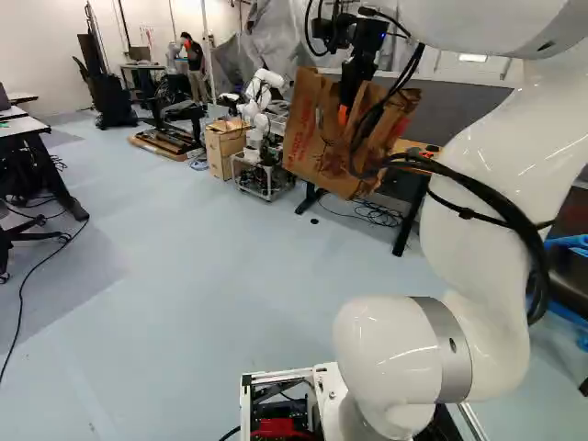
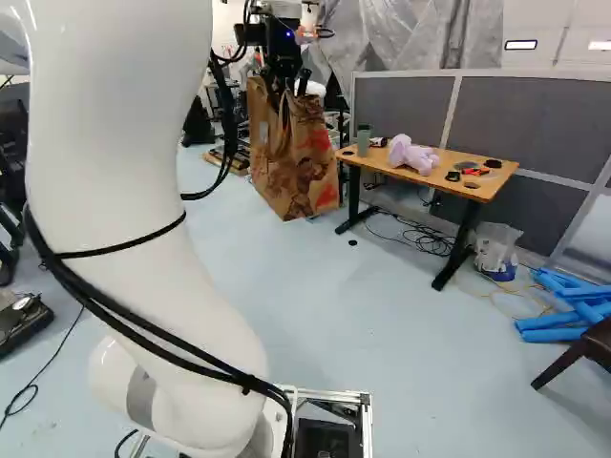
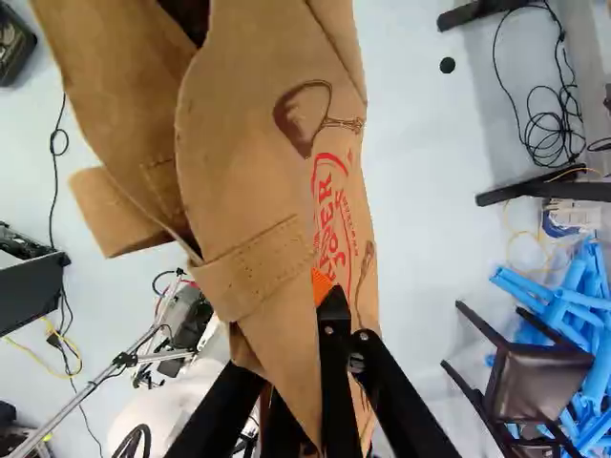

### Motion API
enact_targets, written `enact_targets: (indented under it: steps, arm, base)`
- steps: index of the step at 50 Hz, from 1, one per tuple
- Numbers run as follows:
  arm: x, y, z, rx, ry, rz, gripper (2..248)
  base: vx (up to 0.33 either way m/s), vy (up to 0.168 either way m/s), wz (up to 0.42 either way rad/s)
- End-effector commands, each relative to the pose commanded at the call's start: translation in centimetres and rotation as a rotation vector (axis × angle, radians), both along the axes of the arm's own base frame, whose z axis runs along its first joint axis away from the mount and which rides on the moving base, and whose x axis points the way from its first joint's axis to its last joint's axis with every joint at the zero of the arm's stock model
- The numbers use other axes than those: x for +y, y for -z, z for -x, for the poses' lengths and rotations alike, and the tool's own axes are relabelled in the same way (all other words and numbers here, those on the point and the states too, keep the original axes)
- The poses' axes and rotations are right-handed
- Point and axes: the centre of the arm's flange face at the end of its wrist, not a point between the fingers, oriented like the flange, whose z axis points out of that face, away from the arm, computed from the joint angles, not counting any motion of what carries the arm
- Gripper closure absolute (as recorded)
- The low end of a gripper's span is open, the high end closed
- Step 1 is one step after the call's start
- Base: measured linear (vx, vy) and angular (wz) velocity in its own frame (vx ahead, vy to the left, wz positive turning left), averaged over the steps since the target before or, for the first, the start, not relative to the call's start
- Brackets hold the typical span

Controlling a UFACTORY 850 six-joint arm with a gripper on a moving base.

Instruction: Pick up the bag on the ground and place it on the table

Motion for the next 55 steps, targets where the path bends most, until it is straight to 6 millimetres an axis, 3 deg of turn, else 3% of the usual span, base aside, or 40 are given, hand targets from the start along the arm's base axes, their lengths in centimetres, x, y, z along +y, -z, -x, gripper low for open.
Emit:
enact_targets:
  steps: [10, 38, 55]
  arm:
    - [-0.18, -0.92, -0.28, -0.009, 0.002, -0.004, 228]
    - [-0.18, -0.92, -0.28, -0.009, 0.002, -0.004, 228]
    - [-0.18, -0.92, -0.28, -0.009, 0.002, -0.004, 228]
  base:
    - [0.000, 0.000, 0.000]
    - [0.130, -0.038, -0.007]
    - [0.159, -0.100, -0.247]
